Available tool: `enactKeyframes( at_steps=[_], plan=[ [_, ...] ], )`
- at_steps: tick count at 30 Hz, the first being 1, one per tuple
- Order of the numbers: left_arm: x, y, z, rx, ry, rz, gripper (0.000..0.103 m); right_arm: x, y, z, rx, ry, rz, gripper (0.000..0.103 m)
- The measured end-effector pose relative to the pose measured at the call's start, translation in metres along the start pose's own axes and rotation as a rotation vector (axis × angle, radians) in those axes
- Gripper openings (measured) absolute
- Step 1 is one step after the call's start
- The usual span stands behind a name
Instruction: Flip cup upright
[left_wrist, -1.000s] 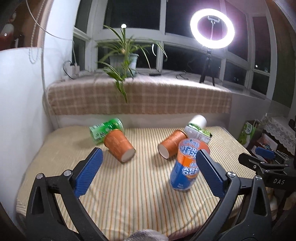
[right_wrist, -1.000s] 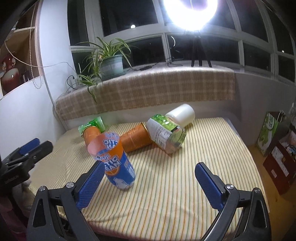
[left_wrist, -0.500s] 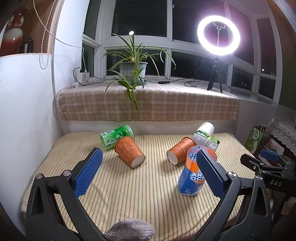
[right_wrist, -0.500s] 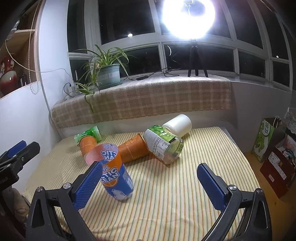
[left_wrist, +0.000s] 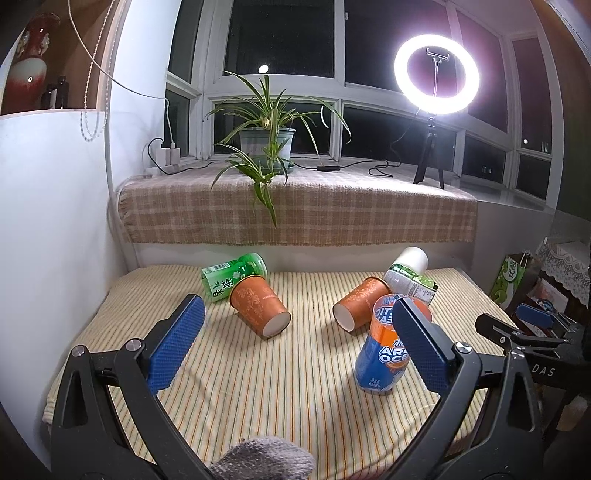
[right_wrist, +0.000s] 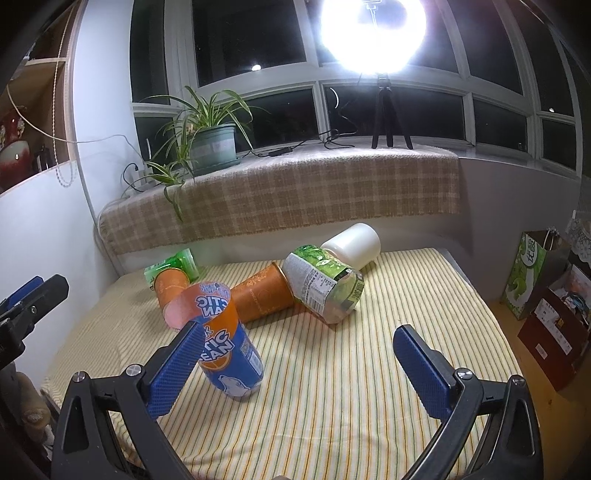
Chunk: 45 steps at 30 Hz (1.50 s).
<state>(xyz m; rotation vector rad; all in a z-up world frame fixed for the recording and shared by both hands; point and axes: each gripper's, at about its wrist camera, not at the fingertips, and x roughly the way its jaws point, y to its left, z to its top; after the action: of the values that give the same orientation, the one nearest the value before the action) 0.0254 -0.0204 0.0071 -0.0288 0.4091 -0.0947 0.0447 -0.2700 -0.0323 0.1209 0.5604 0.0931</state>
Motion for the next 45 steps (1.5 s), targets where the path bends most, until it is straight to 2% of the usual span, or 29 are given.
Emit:
enactKeyframes(
  at_steps=[45],
  plan=[
    [-0.0014,-0.0014,0.0011,0.001,-0.002,0.0,0.103,0.0037,-0.0031,-0.0017,0.017,0.022,0.001,0.103]
  ],
)
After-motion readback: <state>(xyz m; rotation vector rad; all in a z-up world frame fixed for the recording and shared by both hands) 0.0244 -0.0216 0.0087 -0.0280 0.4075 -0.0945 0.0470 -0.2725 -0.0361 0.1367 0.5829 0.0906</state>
